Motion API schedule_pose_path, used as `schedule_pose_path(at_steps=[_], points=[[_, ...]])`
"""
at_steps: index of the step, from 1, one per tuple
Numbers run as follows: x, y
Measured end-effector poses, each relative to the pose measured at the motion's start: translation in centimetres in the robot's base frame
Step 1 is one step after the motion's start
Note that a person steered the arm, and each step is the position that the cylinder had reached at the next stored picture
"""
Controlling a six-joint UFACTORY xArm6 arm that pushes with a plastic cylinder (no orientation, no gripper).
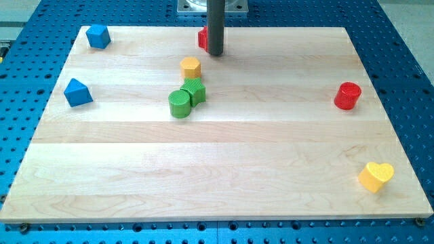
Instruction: Put the red star at the top center
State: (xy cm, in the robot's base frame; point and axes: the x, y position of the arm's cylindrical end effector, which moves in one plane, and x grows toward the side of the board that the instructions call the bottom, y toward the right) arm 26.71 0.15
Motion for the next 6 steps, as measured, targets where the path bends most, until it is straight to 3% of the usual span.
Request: schedule_pose_path(at_steps=[1, 2, 3, 5, 6], points=[[1.2, 2.2], [-4.8, 8.3], [-7.2, 7.8], [-1.9, 4.9], [-0.1, -0.6]])
